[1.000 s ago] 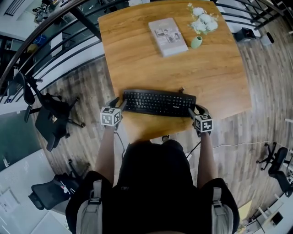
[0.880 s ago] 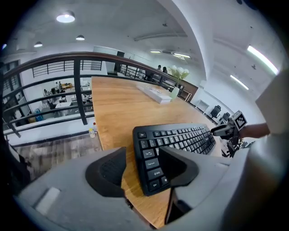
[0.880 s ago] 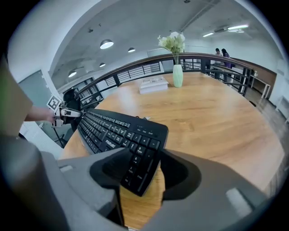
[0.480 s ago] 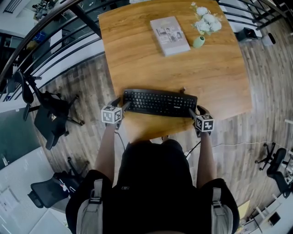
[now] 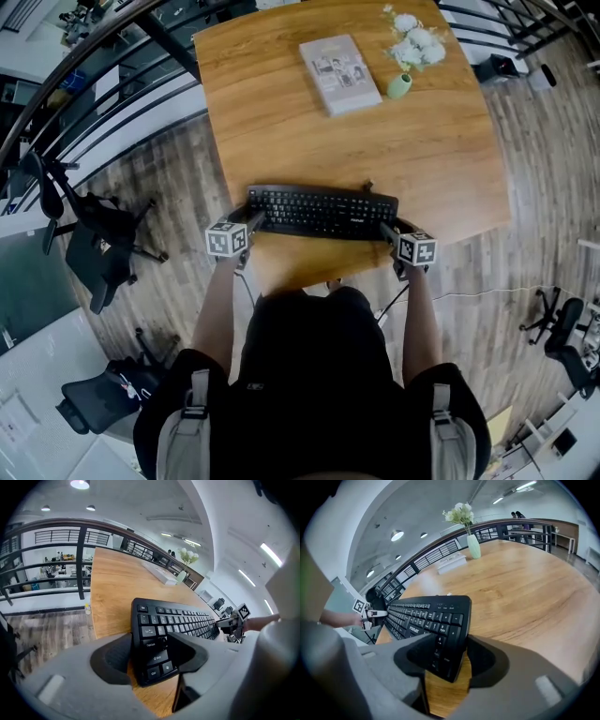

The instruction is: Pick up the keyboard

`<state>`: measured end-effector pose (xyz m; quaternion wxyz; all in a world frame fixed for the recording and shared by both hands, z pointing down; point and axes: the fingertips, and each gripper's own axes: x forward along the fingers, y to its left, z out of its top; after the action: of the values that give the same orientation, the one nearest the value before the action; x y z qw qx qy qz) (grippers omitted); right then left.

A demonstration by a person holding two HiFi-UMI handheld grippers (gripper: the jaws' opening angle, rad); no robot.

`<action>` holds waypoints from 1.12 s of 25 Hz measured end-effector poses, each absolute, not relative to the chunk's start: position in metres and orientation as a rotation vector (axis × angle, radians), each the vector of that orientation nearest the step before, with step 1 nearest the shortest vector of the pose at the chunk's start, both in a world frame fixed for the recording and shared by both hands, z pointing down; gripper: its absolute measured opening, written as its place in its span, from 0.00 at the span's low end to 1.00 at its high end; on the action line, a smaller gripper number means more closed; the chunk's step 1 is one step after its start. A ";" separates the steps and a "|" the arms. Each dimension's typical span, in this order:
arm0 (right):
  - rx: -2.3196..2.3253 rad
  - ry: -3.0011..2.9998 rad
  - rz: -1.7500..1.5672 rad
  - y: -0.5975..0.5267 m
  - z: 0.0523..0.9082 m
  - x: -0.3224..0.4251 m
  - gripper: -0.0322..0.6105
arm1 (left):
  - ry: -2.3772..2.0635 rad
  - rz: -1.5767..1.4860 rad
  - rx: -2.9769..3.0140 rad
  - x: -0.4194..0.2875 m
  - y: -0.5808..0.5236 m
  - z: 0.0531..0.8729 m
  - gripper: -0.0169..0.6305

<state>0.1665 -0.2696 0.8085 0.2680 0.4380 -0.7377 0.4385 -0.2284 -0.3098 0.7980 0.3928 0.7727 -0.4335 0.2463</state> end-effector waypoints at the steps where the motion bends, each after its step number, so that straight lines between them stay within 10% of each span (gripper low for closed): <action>1: 1.181 -1.986 1.182 -0.269 0.809 0.167 0.37 | -1.107 0.621 1.961 -0.228 -0.309 0.798 0.41; 28: 1.208 -2.158 1.036 -0.278 0.739 0.149 0.36 | -1.295 0.519 2.038 -0.249 -0.288 0.716 0.40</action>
<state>0.1491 -0.2782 0.7388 0.2283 0.4386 -0.7835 0.3763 -0.2490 -0.2879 0.7161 0.3297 0.7790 -0.4950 0.1984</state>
